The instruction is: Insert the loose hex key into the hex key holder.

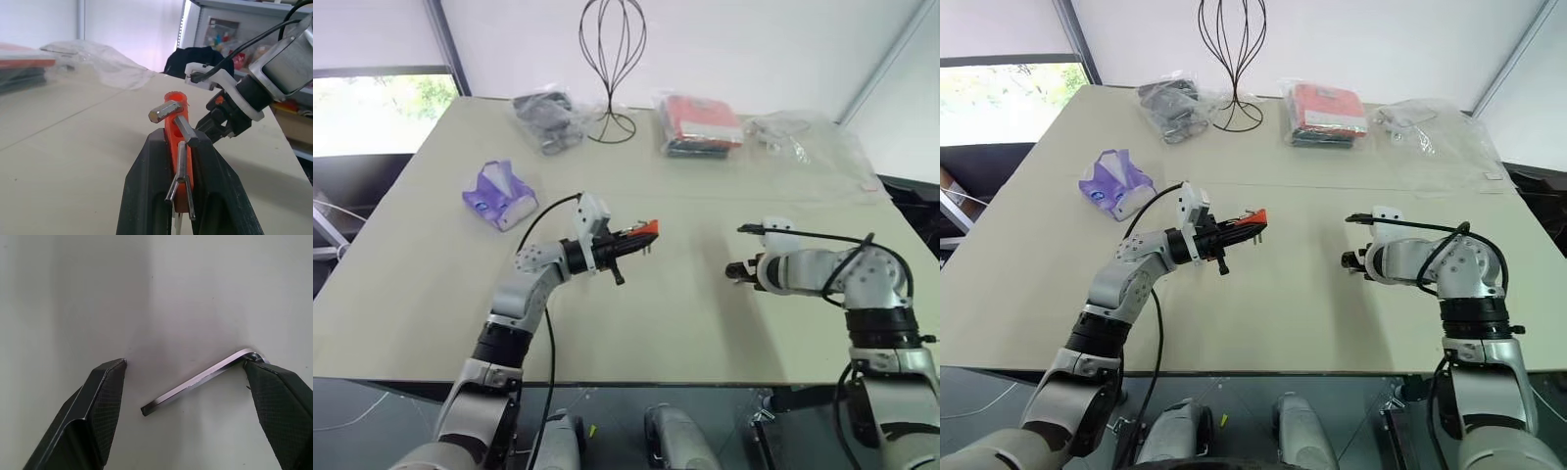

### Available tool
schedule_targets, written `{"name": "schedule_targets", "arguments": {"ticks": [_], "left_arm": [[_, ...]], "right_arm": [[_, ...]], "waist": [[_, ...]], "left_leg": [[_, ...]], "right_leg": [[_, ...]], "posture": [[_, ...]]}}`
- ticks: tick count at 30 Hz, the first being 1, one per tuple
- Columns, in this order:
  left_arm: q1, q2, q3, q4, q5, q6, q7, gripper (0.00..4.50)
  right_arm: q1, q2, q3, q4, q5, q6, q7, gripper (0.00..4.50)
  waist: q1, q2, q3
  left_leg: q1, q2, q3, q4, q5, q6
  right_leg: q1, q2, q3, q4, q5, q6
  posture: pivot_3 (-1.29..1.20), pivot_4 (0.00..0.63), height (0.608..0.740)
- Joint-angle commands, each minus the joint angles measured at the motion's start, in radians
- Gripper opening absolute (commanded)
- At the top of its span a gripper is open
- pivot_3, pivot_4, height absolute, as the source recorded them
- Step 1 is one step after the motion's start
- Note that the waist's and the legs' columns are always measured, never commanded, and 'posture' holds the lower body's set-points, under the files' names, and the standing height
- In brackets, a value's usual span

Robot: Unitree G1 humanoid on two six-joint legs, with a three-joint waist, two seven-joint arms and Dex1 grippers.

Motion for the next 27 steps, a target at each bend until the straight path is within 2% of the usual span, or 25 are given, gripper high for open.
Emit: {"name": "schedule_targets", "arguments": {"ticks": [1, 6, 7, 12, 14, 15, 22, 27], "left_arm": [[-0.012, -0.008, -0.001, -0.024, 0.001, -0.023, 0.005, 0.0], [0.01, -0.002, -0.006, -0.049, 0.007, -0.027, 0.017, 0.0], [0.012, 0.0, -0.004, -0.05, 0.007, -0.028, 0.02, 0.0], [0.01, 0.004, -0.002, -0.045, 0.007, -0.032, 0.026, 0.0], [0.008, 0.003, -0.002, -0.043, 0.006, -0.033, 0.027, 0.0], [0.007, 0.002, -0.003, -0.042, 0.006, -0.034, 0.027, 0.0], [-0.002, 0.003, -0.002, -0.031, 0.004, -0.038, 0.022, 0.0], [-0.007, 0.005, -0.002, -0.024, 0.005, -0.041, 0.016, 0.0]], "right_arm": [[0.043, 0.056, 0.027, 0.111, -0.126, 0.038, 0.057, 2.59], [0.03, 0.085, 0.017, 0.139, -0.265, 0.041, 0.167, 0.21], [0.031, 0.088, 0.012, 0.141, -0.287, 0.048, 0.188, 0.05], [0.038, 0.098, -0.004, 0.128, -0.384, 0.067, 0.275, 0.05], [0.041, 0.102, -0.001, 0.12, -0.419, 0.074, 0.309, 0.05], [0.041, 0.103, 0.002, 0.118, -0.434, 0.078, 0.328, 0.05], [0.022, 0.087, 0.047, 0.105, -0.544, 0.068, 0.463, 0.05], [-0.038, 0.025, 0.127, 0.107, -0.585, 0.084, 0.637, 0.05]], "waist": [[-0.001, 0.0, -0.004], [-0.003, -0.002, -0.008], [-0.002, -0.003, -0.008], [-0.002, 0.001, -0.012], [-0.001, 0.001, -0.017], [0.0, 0.001, -0.018], [0.0, -0.002, -0.021], [0.0, 0.0, -0.02]], "left_leg": [[0.0, 0.0, 0.0, 0.0, 0.0, 0.0], [0.001, 0.002, 0.0, -0.001, 0.0, 0.0], [0.001, 0.002, 0.0, -0.001, 0.0, 0.0], [0.001, 0.003, 0.0, -0.003, -0.001, -0.002], [0.001, 0.003, 0.001, -0.01, -0.002, -0.004], [0.001, 0.003, 0.004, -0.013, -0.002, -0.003], [0.002, 0.002, 0.006, -0.012, 0.0, 0.0], [0.002, 0.002, 0.006, -0.012, 0.0, 0.0]], "right_leg": [[0.0, 0.0, -0.001, 0.0, 0.0, 0.0], [0.0, -0.002, -0.004, 0.0, 0.0, 0.0], [-0.001, -0.002, -0.004, 0.0, 0.0, 0.0], [-0.001, -0.006, -0.008, -0.005, 0.001, -0.002], [0.0, -0.008, -0.014, -0.015, 0.008, -0.014], [0.0, -0.015, -0.022, -0.017, 0.009, -0.015], [0.0, -0.018, -0.029, -0.018, 0.009, -0.015], [-0.001, -0.018, -0.031, -0.018, 0.009, -0.015]], "posture": [[0.0, 0.15, 0.739], [0.0, 0.15, 0.739], [0.0, 0.15, 0.739], [0.0, 0.15, 0.739], [0.0, 0.15, 0.739], [0.0, 0.15, 0.739], [0.0, 0.15, 0.739], [0.0, 0.15, 0.739]]}}
